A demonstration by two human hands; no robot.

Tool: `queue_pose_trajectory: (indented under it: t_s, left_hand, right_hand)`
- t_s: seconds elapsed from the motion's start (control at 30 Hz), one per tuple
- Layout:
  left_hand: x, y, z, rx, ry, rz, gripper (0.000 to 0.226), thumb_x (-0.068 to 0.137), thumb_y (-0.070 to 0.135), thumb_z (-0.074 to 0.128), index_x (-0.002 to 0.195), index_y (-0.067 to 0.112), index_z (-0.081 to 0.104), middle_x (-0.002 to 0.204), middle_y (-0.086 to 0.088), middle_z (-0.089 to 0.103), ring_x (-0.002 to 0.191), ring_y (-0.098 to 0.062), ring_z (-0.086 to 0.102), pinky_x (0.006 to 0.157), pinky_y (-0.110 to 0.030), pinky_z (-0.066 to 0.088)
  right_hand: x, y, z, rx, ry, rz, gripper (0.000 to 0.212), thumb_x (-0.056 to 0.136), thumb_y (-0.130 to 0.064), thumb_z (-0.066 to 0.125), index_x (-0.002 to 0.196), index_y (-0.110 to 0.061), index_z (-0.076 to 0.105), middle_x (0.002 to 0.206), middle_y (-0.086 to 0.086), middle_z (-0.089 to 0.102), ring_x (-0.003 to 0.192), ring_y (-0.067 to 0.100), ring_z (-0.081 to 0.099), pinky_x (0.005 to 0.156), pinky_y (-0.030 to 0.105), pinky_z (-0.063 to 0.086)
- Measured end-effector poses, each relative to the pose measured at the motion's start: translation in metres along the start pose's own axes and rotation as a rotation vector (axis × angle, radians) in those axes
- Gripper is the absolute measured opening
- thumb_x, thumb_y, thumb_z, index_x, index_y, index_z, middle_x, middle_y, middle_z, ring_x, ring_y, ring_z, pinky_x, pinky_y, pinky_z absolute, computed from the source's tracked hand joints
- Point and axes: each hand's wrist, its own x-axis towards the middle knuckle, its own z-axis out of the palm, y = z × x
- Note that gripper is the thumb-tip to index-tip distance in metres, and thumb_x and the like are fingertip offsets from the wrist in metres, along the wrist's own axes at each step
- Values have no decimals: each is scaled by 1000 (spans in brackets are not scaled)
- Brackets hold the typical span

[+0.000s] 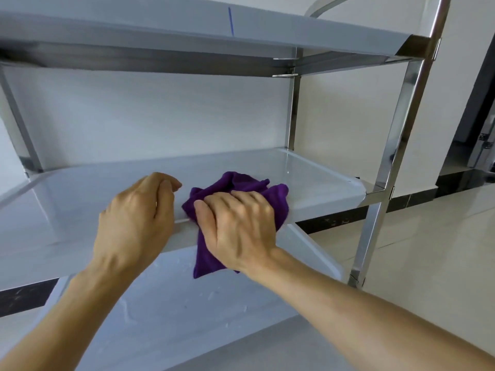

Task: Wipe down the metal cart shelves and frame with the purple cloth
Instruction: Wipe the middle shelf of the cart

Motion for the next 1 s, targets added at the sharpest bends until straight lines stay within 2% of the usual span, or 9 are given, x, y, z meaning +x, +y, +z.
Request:
queue_pose_trajectory:
  t_s: [0.17,0.3,0.4,0.53,0.6,0.7,0.8,0.9,1.0]
  left_hand:
    - [6,-25,-38,-171,96,-82,30,99,15,37,99,22,66,99,10,71,89,-19,66,77,-35,47]
    - [7,-36,-54,-110,6,-101,27,100,11,43,98,21,68,98,10,71,86,-16,66,66,-21,46]
    - [5,-25,-50,-21,-71,27,24,98,10,49,101,21,70,102,6,70,83,-10,62,72,-20,45]
    - [1,15,-16,64,-249,184,22,97,30,47,108,30,66,111,11,65,100,-17,60,84,-37,50]
    - [-4,38,9,198,-311,291,32,97,48,41,117,33,61,118,14,63,107,-18,58,88,-35,46]
    - [-11,55,40,515,-443,433,71,88,76,23,139,31,43,141,13,50,117,-27,52,95,-42,43]
    - [-12,40,44,630,-434,505,76,88,76,35,150,32,26,151,12,41,122,-29,50,92,-41,44]
    - [-14,8,18,593,-344,559,69,90,64,53,149,30,40,147,10,50,117,-27,59,87,-40,51]
    - [-19,-43,-31,569,-268,606,68,85,62,64,141,26,54,138,8,60,114,-25,65,82,-38,57]
  right_hand:
    - [7,-50,-3,7,-129,-60,66,104,-48,12,80,-19,67,82,-1,72,80,29,63,77,42,43]
    - [20,-27,-15,309,-173,-41,51,105,-43,27,61,-23,40,57,-10,51,58,20,57,56,31,35]
    - [37,13,-27,250,-153,4,46,105,-39,32,68,-19,47,68,-9,58,71,26,61,65,38,47]
    - [47,76,-24,139,-238,183,41,105,-34,32,93,-10,63,104,3,72,98,35,62,81,42,49]
    - [45,87,-17,108,-301,253,41,105,-36,31,86,-13,58,97,7,70,95,39,60,74,39,43]
    - [45,88,-9,34,-385,285,43,104,-40,26,95,-17,62,100,10,70,92,38,58,73,39,41]
    - [46,91,-9,-16,-400,283,42,101,-38,27,90,-21,63,97,9,69,87,37,56,72,40,43]
    - [43,95,-8,-68,-383,257,42,99,-37,28,94,-21,66,104,9,71,92,39,57,78,41,46]
    - [44,96,-6,-90,-359,257,38,98,-33,31,95,-20,66,105,13,70,94,41,57,74,39,38]
